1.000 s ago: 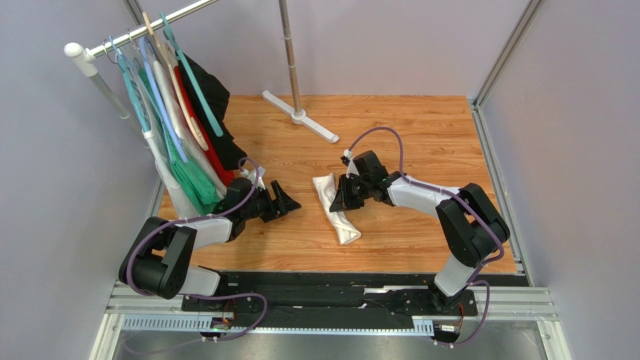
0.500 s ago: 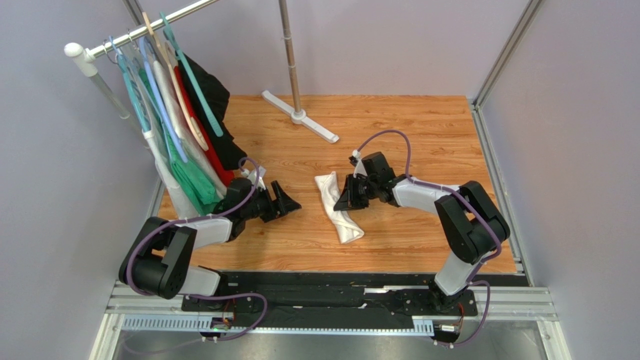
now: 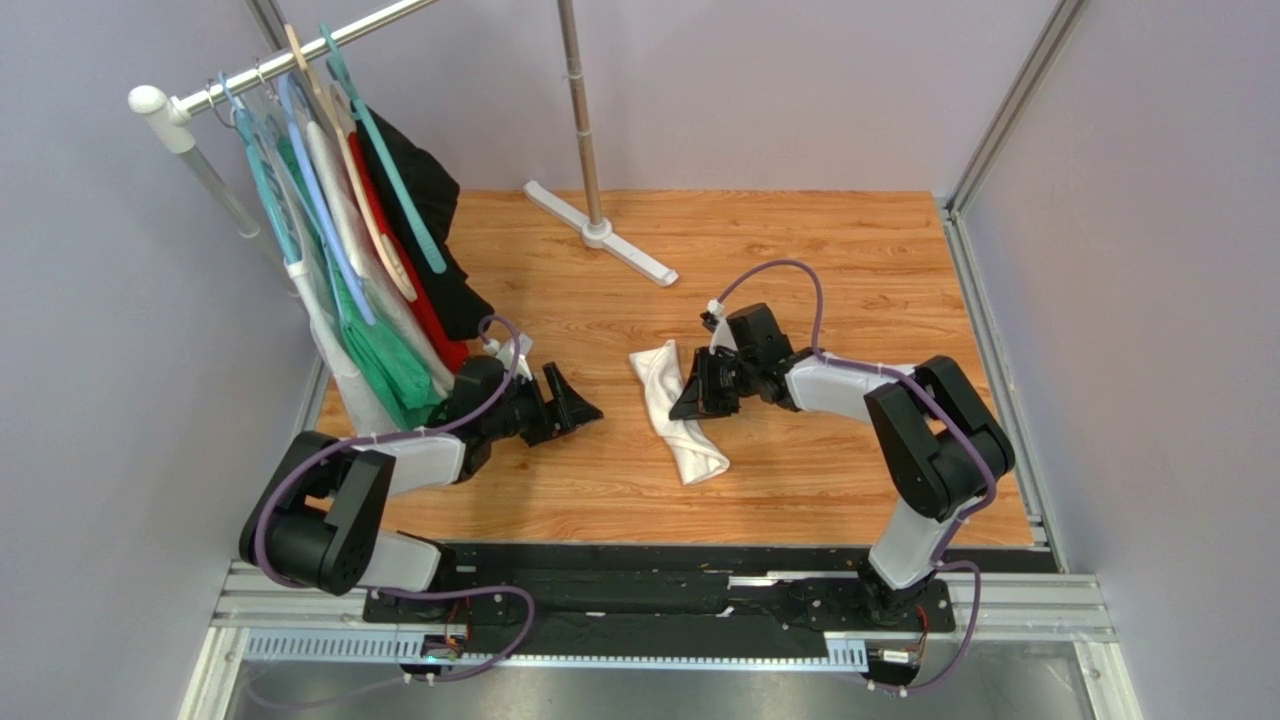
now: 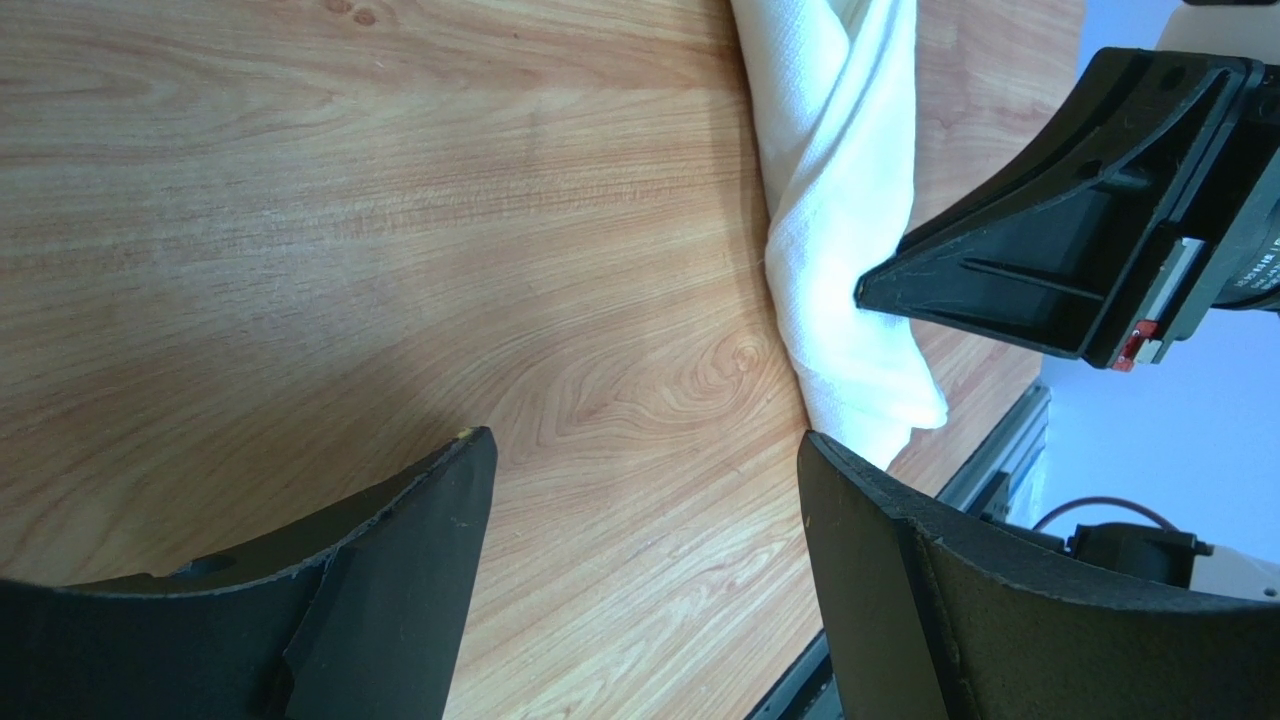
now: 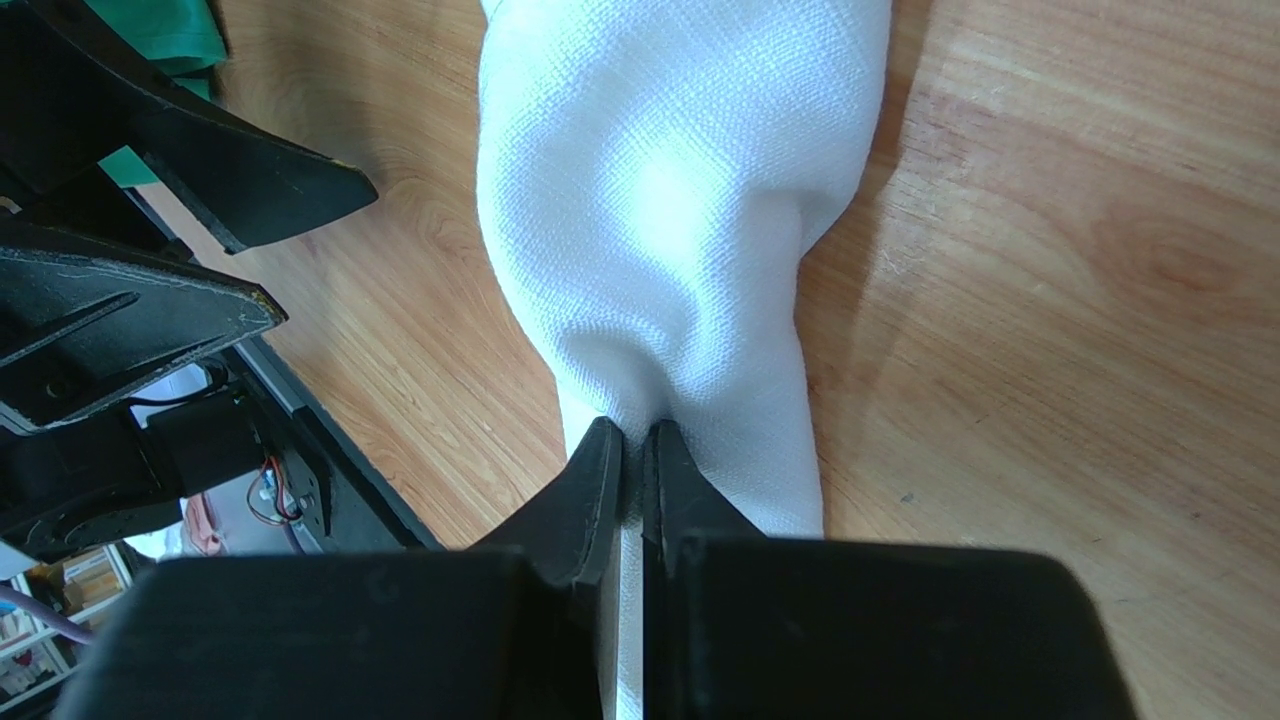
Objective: Fold the napkin, place the utensils inside, and roll it up
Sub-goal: Roll the napkin with the utensil
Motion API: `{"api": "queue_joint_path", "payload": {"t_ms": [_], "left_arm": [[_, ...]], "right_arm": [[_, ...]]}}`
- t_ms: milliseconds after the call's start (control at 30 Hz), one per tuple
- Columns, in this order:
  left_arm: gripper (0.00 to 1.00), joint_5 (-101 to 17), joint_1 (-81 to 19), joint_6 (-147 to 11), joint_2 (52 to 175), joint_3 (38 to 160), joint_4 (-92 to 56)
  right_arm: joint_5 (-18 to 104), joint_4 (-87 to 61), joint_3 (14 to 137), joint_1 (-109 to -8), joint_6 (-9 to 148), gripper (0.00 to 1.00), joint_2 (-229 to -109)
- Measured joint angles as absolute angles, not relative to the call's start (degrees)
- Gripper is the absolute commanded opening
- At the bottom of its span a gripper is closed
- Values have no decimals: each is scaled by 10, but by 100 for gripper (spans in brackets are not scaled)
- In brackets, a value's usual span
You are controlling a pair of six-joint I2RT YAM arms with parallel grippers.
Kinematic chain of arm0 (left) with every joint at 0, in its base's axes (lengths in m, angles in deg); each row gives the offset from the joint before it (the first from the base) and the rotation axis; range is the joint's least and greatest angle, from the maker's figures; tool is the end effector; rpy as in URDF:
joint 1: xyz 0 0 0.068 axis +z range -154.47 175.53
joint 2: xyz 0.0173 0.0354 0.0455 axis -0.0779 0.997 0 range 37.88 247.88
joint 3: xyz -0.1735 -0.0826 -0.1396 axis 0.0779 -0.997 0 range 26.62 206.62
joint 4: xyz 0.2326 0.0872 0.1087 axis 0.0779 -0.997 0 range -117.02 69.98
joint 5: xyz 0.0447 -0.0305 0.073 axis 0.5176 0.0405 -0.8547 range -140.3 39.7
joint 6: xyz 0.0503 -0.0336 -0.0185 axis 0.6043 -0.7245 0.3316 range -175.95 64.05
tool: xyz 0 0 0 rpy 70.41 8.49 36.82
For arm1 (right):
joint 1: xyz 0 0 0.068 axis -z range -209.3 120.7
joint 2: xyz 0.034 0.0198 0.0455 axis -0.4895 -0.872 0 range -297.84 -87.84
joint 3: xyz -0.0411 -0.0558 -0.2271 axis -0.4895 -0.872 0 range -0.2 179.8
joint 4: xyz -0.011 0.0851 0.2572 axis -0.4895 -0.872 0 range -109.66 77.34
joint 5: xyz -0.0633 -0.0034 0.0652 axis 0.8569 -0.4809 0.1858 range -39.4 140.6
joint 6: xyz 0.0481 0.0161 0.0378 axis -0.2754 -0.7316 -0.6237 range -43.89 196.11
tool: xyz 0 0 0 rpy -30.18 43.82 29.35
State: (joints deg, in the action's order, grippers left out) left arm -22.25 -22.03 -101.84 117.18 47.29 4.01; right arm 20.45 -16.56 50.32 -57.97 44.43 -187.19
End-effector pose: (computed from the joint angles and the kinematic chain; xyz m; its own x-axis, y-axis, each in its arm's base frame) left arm 0.2392 -0.0997 0.0838 -0.8330 -0.4011 -0.3812 0.0534 0.6274 -0.7768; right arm 0.2869 0.1847 0.0928 -0.9521 -0.0029 -0.3056 -0.2135 0.7219 0.6582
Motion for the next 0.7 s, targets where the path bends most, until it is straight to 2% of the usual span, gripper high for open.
{"api": "queue_joint_path", "payload": {"t_ms": [367, 400, 500, 700], "left_arm": [[82, -219, -220, -1018, 1177, 473, 40], [82, -218, -220, -1018, 1178, 473, 40], [82, -218, -220, -1018, 1179, 473, 40], [82, -213, -220, -1018, 1185, 476, 40]], "right_arm": [[213, -188, 503, -579, 468, 34, -1853], [214, -194, 503, -579, 472, 45, -1848], [216, -210, 503, -579, 482, 59, -1832], [258, -264, 509, -597, 509, 63, -1789]]}}
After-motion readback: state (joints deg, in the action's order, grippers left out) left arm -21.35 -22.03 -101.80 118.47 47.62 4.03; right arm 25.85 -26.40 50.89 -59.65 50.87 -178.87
